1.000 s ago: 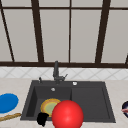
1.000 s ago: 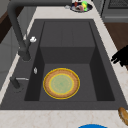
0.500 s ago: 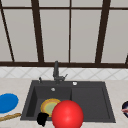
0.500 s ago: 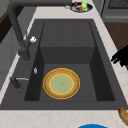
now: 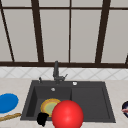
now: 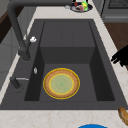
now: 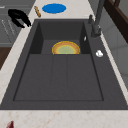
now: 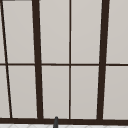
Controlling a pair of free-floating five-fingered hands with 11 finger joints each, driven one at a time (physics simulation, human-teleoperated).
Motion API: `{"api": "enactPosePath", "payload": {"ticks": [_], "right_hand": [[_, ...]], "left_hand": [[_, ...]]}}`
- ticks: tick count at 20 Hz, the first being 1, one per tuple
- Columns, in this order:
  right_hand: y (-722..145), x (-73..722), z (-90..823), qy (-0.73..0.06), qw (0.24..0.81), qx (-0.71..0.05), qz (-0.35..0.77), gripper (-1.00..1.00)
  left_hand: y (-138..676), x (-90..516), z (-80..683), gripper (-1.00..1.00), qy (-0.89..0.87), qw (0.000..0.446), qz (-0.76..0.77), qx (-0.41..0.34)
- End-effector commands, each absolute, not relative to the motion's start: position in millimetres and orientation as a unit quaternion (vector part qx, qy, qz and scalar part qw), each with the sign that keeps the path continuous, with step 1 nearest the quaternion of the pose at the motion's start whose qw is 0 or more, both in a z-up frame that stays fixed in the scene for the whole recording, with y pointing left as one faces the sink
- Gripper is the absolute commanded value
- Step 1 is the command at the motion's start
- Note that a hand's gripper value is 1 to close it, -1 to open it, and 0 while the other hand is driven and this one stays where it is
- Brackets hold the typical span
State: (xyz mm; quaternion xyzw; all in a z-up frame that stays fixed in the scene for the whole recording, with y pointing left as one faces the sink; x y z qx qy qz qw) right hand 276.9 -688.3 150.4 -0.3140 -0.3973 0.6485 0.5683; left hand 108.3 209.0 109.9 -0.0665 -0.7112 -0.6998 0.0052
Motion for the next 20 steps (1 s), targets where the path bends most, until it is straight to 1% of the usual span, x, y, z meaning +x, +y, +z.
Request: {"api": "enactPosePath", "payload": {"ticks": [1, 3, 5, 6, 11, 14, 20], "right_hand": [[-699, 277, 142, -0.407, 0.527, -0.333, 0.667, -1.0], [-714, 278, 142, -0.409, 0.53, -0.334, 0.663, -1.0], [-727, 279, 143, -0.41, 0.544, -0.308, 0.664, -1.0], [-730, 284, 142, -0.414, 0.544, -0.295, 0.667, -1.0], [-742, 298, 133, -0.412, 0.546, -0.28, 0.673, -1.0], [-746, 312, 132, -0.411, 0.551, -0.284, 0.668, -1.0], [-741, 328, 129, -0.41, 0.532, -0.309, 0.673, -1.0]], "left_hand": [[209, 108, 110, 0.0, -0.711, 0.005, -0.7, -0.066], [209, 108, 110, 0.0, -0.711, 0.005, -0.7, -0.066], [209, 108, 110, 0.0, -0.711, 0.005, -0.7, -0.066], [209, 108, 110, 0.0, -0.711, 0.005, -0.7, -0.066], [209, 108, 110, 0.0, -0.711, 0.005, -0.7, -0.066], [209, 108, 110, 0.0, -0.711, 0.005, -0.7, -0.066], [209, 108, 110, 0.0, -0.711, 0.005, -0.7, -0.066]]}}
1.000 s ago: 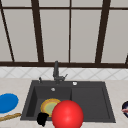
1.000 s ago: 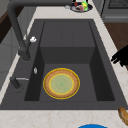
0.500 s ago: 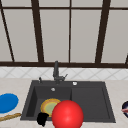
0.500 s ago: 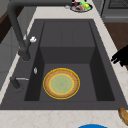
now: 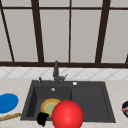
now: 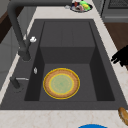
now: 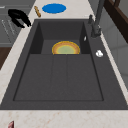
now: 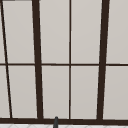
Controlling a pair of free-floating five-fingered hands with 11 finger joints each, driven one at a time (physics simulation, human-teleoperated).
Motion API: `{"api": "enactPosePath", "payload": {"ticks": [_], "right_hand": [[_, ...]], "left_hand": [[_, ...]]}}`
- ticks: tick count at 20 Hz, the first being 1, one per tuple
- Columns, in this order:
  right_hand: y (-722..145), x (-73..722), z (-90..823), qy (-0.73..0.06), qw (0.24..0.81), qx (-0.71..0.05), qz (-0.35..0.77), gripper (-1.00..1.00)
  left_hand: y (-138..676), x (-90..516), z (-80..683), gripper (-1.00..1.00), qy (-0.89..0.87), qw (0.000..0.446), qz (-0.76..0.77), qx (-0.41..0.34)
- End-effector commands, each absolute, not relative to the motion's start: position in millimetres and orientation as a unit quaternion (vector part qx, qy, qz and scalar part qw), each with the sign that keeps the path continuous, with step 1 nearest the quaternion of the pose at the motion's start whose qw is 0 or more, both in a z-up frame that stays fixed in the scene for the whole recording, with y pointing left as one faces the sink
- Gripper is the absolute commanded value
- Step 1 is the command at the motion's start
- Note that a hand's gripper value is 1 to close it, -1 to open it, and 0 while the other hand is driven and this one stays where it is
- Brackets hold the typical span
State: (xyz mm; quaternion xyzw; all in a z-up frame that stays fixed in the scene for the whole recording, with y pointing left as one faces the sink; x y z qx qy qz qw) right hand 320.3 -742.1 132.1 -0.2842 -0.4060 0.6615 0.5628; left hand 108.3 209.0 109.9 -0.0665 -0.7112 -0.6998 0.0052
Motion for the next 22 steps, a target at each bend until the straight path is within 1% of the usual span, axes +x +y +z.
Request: {"api": "enactPosePath", "payload": {"ticks": [1, 4, 5, 7, 8, 11, 16, 20, 21, 22], "right_hand": [[-740, 329, 127, -0.412, 0.529, -0.311, 0.673, -1.0], [-740, 331, 122, -0.423, 0.515, -0.318, 0.674, -1.0], [-743, 329, 120, -0.433, 0.498, -0.331, 0.674, -1.0], [-748, 328, 125, -0.431, 0.495, -0.343, 0.672, -1.0], [-747, 330, 120, -0.41, 0.507, -0.325, 0.684, -1.0], [-745, 337, 116, -0.397, 0.513, -0.316, 0.692, -1.0], [-728, 356, 104, -0.357, 0.541, -0.297, 0.702, -1.0], [-707, 366, 100, -0.299, 0.553, -0.303, 0.717, -1.0], [-704, 368, 98, -0.289, 0.553, -0.31, 0.718, 1.0], [-699, 371, 100, -0.282, 0.549, -0.318, 0.719, 1.0]], "left_hand": [[209, 108, 110, 0.0, -0.711, 0.005, -0.7, -0.066], [209, 108, 110, 0.0, -0.711, 0.005, -0.7, -0.066], [209, 108, 110, 0.0, -0.711, 0.005, -0.7, -0.066], [209, 108, 110, 0.0, -0.711, 0.005, -0.7, -0.066], [209, 108, 110, 0.0, -0.711, 0.005, -0.7, -0.066], [209, 108, 110, 0.0, -0.711, 0.005, -0.7, -0.066], [209, 108, 110, 0.0, -0.711, 0.005, -0.7, -0.066], [209, 108, 110, 0.0, -0.711, 0.005, -0.7, -0.066], [209, 108, 110, 0.0, -0.711, 0.005, -0.7, -0.066], [209, 108, 110, 0.0, -0.711, 0.005, -0.7, -0.066]]}}
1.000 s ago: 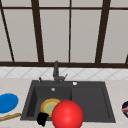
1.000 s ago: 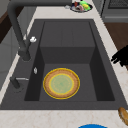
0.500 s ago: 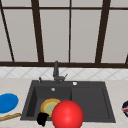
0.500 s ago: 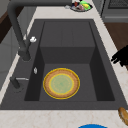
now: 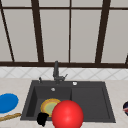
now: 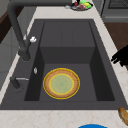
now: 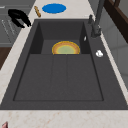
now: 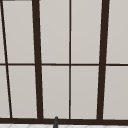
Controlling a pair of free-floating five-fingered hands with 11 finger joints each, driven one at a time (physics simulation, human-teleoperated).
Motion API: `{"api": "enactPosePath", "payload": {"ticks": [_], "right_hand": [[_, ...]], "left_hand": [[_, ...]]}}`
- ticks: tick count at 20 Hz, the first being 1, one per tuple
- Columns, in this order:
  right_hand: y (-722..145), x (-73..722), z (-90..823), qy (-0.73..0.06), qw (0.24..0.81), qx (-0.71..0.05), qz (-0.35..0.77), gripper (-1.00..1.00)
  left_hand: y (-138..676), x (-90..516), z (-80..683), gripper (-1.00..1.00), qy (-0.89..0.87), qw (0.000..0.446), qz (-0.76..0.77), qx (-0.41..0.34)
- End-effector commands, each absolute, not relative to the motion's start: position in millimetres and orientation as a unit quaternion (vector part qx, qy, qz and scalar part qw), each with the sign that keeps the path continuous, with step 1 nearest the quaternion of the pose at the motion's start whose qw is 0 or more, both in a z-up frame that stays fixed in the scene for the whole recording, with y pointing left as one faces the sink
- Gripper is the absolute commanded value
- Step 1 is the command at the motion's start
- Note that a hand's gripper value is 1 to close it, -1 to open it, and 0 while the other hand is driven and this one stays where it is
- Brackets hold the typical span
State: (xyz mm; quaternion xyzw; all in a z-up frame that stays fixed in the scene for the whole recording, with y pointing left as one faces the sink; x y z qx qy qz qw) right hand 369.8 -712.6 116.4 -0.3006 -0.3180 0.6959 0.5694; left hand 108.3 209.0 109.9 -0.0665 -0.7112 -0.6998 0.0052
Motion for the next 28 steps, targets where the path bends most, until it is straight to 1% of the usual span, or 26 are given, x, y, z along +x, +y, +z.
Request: {"api": "enactPosePath", "payload": {"ticks": [1, 5, 10, 12, 19, 20, 22, 23, 26, 28], "right_hand": [[-694, 375, 102, -0.275, 0.55, -0.323, 0.719, 1.0], [-676, 387, 107, -0.249, 0.527, -0.362, 0.727, 1.0], [-654, 397, 104, -0.209, 0.518, -0.405, 0.724, 1.0], [-646, 406, 102, -0.184, 0.515, -0.408, 0.731, 1.0], [-623, 428, 118, -0.086, 0.508, -0.382, 0.767, 1.0], [-632, 424, 118, -0.09, 0.508, -0.38, 0.767, 1.0], [-641, 421, 123, -0.124, 0.501, -0.394, 0.761, 1.0], [-642, 420, 123, -0.133, 0.495, -0.396, 0.762, -1.0], [-644, 418, 124, -0.149, 0.484, -0.394, 0.767, -1.0], [-636, 431, 131, -0.133, 0.5, -0.373, 0.77, -1.0]], "left_hand": [[209, 108, 110, 0.0, -0.711, 0.005, -0.7, -0.066], [209, 108, 110, 0.0, -0.711, 0.005, -0.7, -0.066], [209, 108, 110, 0.0, -0.711, 0.005, -0.7, -0.066], [209, 108, 110, 0.0, -0.711, 0.005, -0.7, -0.066], [209, 108, 110, 0.0, -0.711, 0.005, -0.7, -0.066], [209, 108, 110, 0.0, -0.711, 0.005, -0.7, -0.066], [209, 108, 110, 0.0, -0.711, 0.005, -0.7, -0.066], [209, 108, 110, 0.0, -0.711, 0.005, -0.7, -0.066], [209, 108, 110, 0.0, -0.711, 0.005, -0.7, -0.066], [209, 108, 110, 0.0, -0.711, 0.005, -0.7, -0.066]]}}
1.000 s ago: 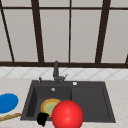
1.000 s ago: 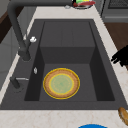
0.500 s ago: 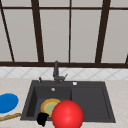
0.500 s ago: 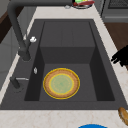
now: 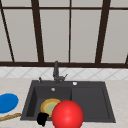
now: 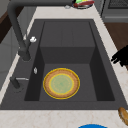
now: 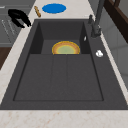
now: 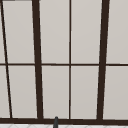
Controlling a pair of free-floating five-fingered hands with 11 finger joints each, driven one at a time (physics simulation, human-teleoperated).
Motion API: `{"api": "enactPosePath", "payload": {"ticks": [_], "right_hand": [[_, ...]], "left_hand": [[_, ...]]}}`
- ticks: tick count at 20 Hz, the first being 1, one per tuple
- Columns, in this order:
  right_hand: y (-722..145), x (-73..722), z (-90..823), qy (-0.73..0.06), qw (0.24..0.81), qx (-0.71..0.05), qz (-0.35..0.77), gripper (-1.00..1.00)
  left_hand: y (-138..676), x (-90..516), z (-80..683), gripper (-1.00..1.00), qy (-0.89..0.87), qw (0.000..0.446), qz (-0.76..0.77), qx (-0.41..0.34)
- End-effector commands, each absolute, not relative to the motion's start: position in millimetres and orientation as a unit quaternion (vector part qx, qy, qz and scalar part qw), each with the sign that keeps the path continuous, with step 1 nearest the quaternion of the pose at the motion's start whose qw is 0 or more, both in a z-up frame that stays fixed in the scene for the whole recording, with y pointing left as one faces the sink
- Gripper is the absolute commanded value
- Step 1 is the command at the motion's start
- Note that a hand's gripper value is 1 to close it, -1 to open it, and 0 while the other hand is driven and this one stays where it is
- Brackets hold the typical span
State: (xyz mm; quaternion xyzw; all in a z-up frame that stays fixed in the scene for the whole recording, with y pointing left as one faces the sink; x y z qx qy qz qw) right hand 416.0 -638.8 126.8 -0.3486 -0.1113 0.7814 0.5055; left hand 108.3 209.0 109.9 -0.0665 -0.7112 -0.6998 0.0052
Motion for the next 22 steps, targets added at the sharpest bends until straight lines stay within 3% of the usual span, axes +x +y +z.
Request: {"api": "enactPosePath", "payload": {"ticks": [1, 11, 22], "right_hand": [[-630, 436, 132, -0.123, 0.504, -0.365, 0.773, -1.0], [-646, 448, 177, -0.161, 0.525, -0.311, 0.775, -1.0], [-642, 391, 167, -0.226, 0.482, -0.354, 0.769, -1.0]], "left_hand": [[209, 108, 110, 0.0, -0.711, 0.005, -0.7, -0.066], [209, 108, 110, 0.0, -0.711, 0.005, -0.7, -0.066], [209, 108, 110, 0.0, -0.711, 0.005, -0.7, -0.066]]}}
